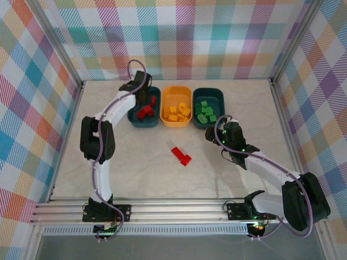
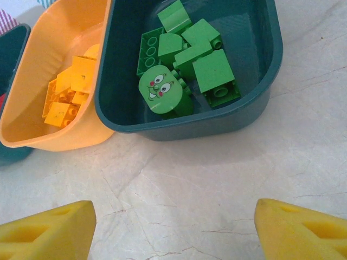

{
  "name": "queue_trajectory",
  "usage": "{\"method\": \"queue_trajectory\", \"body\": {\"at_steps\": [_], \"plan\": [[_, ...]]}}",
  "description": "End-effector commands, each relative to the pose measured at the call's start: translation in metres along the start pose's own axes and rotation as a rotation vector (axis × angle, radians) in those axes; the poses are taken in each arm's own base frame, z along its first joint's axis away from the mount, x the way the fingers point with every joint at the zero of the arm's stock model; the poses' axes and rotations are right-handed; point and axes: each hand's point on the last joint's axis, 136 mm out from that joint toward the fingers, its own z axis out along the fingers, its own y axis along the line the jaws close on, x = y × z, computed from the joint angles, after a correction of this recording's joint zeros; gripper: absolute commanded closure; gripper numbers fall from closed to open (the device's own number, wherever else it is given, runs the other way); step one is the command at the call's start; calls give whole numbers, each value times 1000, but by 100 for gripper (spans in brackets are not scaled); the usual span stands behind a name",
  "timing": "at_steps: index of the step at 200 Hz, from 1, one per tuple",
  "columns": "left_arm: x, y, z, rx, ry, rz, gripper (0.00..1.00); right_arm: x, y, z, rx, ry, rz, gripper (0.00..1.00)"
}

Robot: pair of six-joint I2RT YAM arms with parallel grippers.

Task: Sort the legos into containers by color

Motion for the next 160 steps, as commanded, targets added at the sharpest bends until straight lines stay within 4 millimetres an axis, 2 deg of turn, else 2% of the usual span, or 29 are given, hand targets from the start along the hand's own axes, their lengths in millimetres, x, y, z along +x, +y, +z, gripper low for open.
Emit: {"method": "queue_trajectory", "body": {"at_steps": [1, 14, 32, 42, 48, 65, 78, 90, 104, 114, 125, 142, 160], "plan": [[28, -1, 26, -13, 146, 8, 77, -3, 8, -1, -29, -6, -8, 23], [24, -2, 36, -22, 147, 22, 76, -3, 9, -1, -32, -6, -10, 23], [19, -3, 40, -34, 139, 30, 72, -3, 9, -1, -31, -5, -13, 23], [16, -2, 37, -34, 136, 24, 66, -3, 9, -1, -31, -4, -16, 23], [14, -2, 33, -30, 129, 21, 59, -3, 9, -1, -30, -3, -16, 23], [3, -7, 12, 20, 86, 12, 40, -4, 10, -1, -35, -1, -19, 23], [-6, -9, -12, 57, 39, 3, 31, -3, 11, -1, -38, 0, -17, 23], [-12, -13, -39, 97, 4, -6, 27, -3, 11, -1, -39, 3, -18, 23], [-5, -21, -69, 148, -19, 1, 26, -2, 12, -1, -43, 6, -17, 23], [9, -28, -87, 178, -24, 4, 26, -2, 12, -1, -44, 7, -18, 23], [34, -41, -105, 221, -18, 28, 26, -1, 11, 0, -41, 9, -18, 23], [90, -57, -120, 266, 31, 42, 25, 0, 11, 2, -40, 16, -20, 23], [150, -69, -125, 312, 131, -73, 25, 0, 10, 3, -34, 16, -21, 23]]}}
